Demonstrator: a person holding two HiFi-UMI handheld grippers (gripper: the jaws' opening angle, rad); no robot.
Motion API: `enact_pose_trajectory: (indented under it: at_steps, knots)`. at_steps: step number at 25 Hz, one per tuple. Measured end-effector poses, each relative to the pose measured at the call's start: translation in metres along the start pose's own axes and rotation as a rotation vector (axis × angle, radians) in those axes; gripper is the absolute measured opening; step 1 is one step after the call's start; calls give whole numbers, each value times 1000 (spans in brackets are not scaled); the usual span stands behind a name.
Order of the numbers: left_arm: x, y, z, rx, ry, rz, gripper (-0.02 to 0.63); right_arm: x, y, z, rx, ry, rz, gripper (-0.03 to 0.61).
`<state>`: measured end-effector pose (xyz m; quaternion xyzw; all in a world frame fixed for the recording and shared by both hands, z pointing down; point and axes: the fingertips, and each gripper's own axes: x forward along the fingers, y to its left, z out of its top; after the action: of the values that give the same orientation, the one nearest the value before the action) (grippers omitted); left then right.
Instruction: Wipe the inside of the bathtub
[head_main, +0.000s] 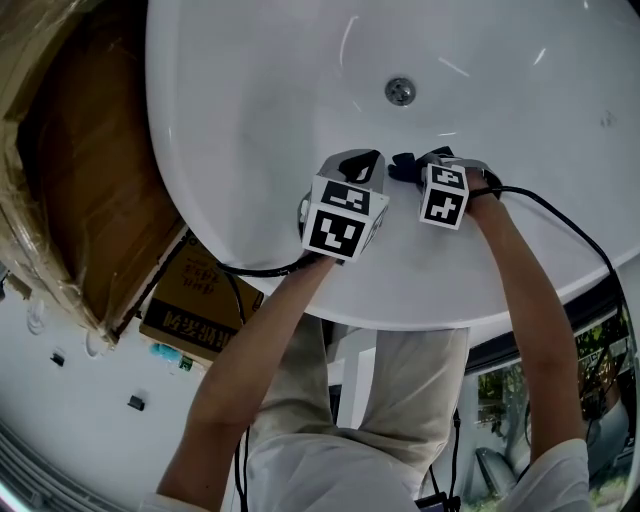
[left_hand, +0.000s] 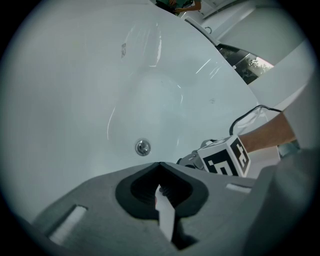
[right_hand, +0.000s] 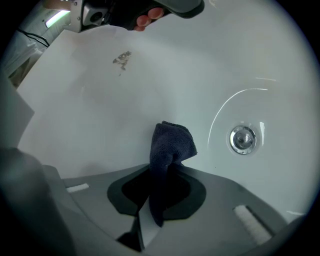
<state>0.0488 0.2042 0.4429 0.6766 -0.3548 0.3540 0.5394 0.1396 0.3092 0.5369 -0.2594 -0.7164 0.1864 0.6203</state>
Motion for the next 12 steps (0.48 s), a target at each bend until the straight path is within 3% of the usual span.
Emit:
enact_pose_trajectory:
  at_steps: [12]
  knots:
    - [-3, 2, -10, -7, 7, 1, -2, -25, 45, 11, -91, -6, 40, 48]
